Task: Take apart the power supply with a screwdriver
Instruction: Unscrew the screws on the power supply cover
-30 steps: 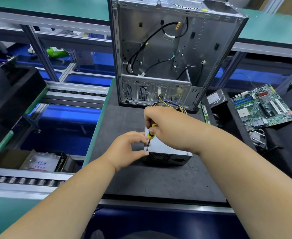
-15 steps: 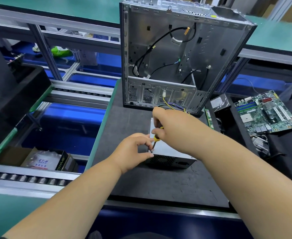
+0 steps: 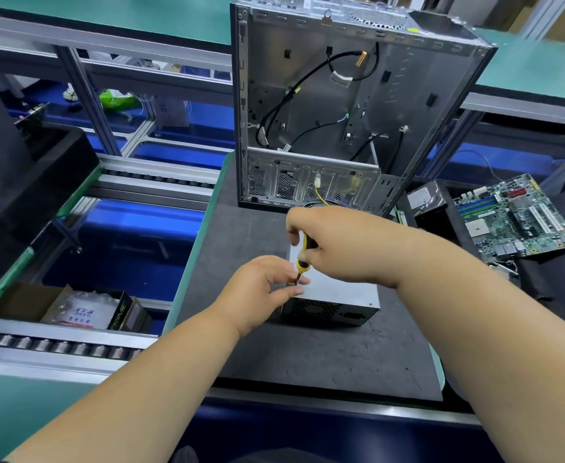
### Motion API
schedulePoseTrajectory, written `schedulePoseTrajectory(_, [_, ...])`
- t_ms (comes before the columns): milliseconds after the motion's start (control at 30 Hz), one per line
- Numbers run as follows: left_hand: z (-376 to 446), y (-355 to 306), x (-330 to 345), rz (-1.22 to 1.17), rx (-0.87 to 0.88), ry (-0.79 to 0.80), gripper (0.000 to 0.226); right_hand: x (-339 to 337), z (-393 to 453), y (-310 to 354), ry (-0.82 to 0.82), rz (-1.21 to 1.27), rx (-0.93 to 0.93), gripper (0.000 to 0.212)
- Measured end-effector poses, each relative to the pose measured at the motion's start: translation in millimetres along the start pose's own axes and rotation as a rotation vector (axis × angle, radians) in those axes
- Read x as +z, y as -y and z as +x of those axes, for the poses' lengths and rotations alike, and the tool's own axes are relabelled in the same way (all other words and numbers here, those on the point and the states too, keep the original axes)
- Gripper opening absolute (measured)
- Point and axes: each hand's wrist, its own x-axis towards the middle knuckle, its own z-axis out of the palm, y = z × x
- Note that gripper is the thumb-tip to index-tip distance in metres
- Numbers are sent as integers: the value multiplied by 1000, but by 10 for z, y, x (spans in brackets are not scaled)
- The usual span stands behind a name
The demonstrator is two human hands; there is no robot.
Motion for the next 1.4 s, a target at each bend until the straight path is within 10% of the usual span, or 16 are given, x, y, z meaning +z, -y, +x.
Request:
schedulePoseTrajectory(467, [-7, 53, -22, 162, 85, -5, 30, 460, -89, 25, -504, -69, 275, 44])
schedulePoseTrajectory(867, [18, 73, -95, 136, 8, 79, 31, 351, -75, 18, -353, 236, 154, 5])
schedulePoseTrajectory(1400, [5, 12, -16, 24, 18, -4, 21, 238, -102, -16, -343, -150, 51, 42])
